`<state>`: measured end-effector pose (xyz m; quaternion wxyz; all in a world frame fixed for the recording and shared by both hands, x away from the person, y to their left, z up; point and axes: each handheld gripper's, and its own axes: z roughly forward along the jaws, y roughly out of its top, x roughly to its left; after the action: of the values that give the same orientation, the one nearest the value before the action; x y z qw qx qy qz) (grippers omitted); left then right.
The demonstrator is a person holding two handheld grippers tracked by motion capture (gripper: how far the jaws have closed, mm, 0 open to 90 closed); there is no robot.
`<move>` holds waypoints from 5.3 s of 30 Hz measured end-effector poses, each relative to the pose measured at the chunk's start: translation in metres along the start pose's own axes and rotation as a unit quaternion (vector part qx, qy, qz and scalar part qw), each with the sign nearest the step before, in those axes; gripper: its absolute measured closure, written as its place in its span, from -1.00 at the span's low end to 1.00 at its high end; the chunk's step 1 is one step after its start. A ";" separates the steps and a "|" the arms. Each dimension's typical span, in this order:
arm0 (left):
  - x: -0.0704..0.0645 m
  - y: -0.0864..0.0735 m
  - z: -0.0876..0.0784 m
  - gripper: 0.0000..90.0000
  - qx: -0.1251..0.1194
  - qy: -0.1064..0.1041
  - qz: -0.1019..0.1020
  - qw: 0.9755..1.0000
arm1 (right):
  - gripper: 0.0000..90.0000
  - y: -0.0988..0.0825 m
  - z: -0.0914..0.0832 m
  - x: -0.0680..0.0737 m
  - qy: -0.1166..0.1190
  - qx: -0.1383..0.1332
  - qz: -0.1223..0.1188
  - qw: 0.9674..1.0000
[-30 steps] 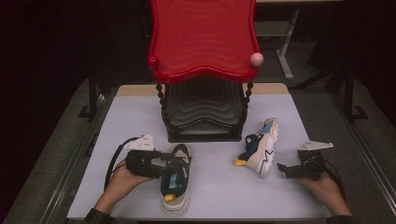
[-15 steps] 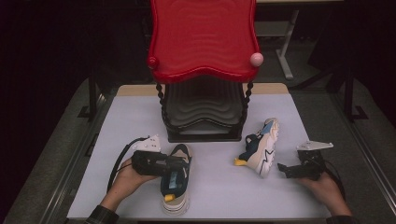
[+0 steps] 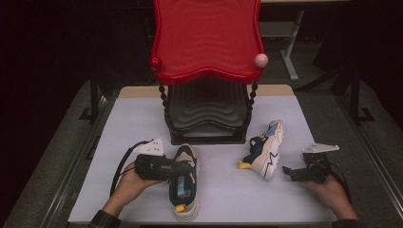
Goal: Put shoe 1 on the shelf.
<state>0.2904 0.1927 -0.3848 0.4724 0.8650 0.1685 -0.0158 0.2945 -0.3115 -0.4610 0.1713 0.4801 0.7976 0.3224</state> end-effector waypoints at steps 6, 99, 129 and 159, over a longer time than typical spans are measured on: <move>-0.007 0.011 0.004 0.60 -0.006 -0.012 0.004 1.000 | -1.00 0.000 0.000 0.000 0.000 0.000 0.000 1.000; 0.080 0.335 -0.135 0.63 -0.099 0.126 0.177 0.971 | -1.00 0.000 0.000 0.000 0.001 -0.001 0.002 1.000; 0.115 0.355 -0.128 -0.27 -0.059 0.138 0.158 0.976 | -1.00 0.000 0.000 -0.001 0.002 -0.001 -0.003 1.000; 0.077 0.275 -0.160 -0.68 -0.105 0.145 0.085 0.980 | -1.00 0.000 0.000 0.000 0.001 0.002 0.000 1.000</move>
<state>0.4265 0.2093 -0.0871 0.5308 0.8148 0.1616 0.1679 0.2946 -0.3115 -0.4609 0.1695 0.4797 0.7985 0.3218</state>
